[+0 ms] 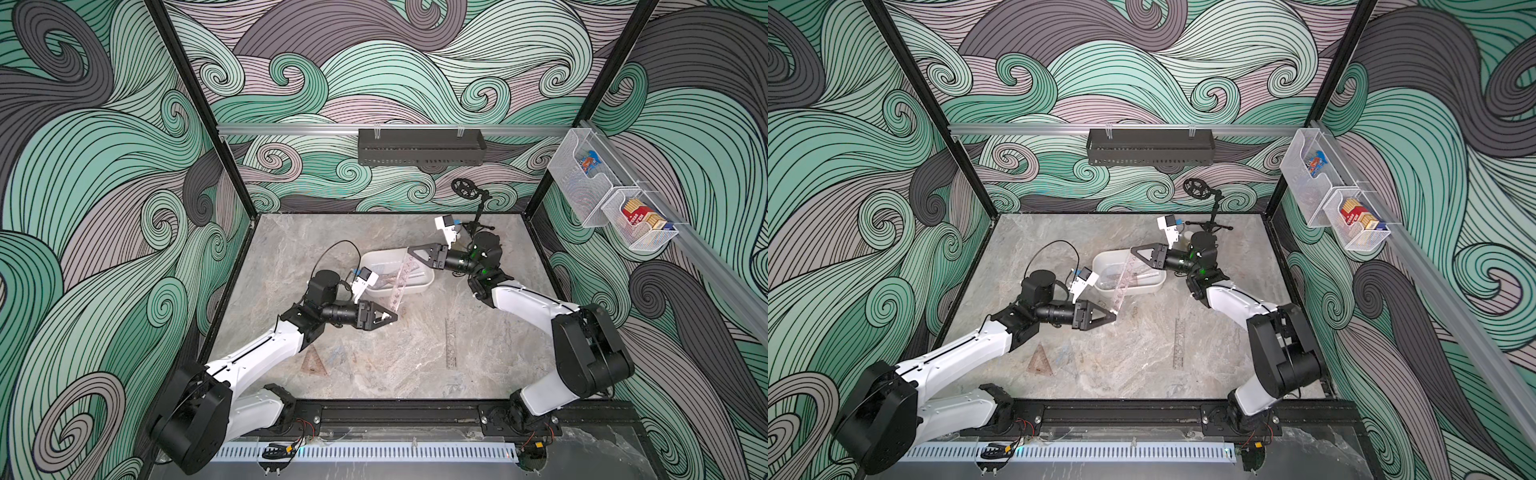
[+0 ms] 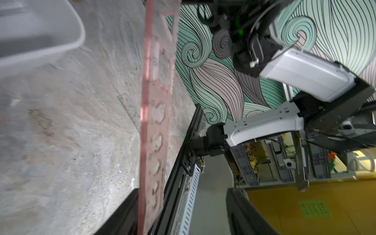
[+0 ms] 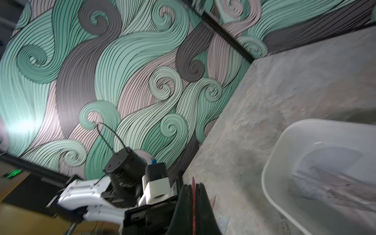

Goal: Put the scattered rulers into the storage box
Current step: Pick up the ruler from the center of the board, then place the ruler in the storage box.

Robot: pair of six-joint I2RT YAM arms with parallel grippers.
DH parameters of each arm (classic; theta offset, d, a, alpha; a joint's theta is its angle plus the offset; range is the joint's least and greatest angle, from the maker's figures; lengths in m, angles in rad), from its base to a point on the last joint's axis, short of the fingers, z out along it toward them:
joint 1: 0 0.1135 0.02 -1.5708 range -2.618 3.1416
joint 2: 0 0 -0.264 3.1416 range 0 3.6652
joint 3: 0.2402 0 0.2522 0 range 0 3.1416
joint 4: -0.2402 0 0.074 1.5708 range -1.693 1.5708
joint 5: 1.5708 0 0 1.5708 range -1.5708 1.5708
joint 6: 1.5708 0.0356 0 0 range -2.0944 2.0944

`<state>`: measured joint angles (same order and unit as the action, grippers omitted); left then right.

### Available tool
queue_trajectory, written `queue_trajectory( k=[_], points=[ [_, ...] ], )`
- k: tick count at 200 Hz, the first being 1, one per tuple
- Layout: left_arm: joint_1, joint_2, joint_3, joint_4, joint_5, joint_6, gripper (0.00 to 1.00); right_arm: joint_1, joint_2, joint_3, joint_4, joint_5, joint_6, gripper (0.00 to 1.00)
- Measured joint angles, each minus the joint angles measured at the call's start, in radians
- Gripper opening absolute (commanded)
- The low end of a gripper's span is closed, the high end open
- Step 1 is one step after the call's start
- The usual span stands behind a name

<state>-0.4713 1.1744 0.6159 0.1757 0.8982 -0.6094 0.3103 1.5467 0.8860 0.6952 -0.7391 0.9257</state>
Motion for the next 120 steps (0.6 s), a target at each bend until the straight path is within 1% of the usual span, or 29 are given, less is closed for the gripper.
queue_trajectory(
  k=[14, 35, 48, 59, 77, 91, 120],
  points=[
    [0.04, -0.001, 0.023, -0.031, -0.084, 0.014, 0.78, -0.024, -0.032, -0.018, 0.002, 0.17, -0.004, 0.0],
    [0.077, -0.007, 0.048, -0.087, -0.254, 0.027, 0.79, -0.029, -0.06, -0.068, 0.062, 0.428, -0.003, 0.0],
    [0.087, -0.012, 0.063, -0.122, -0.338, 0.04, 0.79, -0.013, -0.043, -0.068, 0.09, 0.565, -0.008, 0.0],
    [0.09, -0.009, 0.087, -0.161, -0.398, 0.055, 0.79, 0.003, -0.009, -0.05, 0.113, 0.652, -0.019, 0.0],
    [0.092, 0.009, 0.13, -0.203, -0.466, 0.079, 0.79, 0.034, 0.076, 0.007, 0.149, 0.747, -0.034, 0.0],
    [0.093, 0.023, 0.144, -0.217, -0.498, 0.09, 0.79, 0.059, 0.145, 0.048, 0.166, 0.789, -0.047, 0.0],
    [0.097, 0.047, 0.143, -0.251, -0.533, 0.107, 0.8, 0.106, 0.24, 0.067, 0.181, 0.821, -0.056, 0.0]
  ],
)
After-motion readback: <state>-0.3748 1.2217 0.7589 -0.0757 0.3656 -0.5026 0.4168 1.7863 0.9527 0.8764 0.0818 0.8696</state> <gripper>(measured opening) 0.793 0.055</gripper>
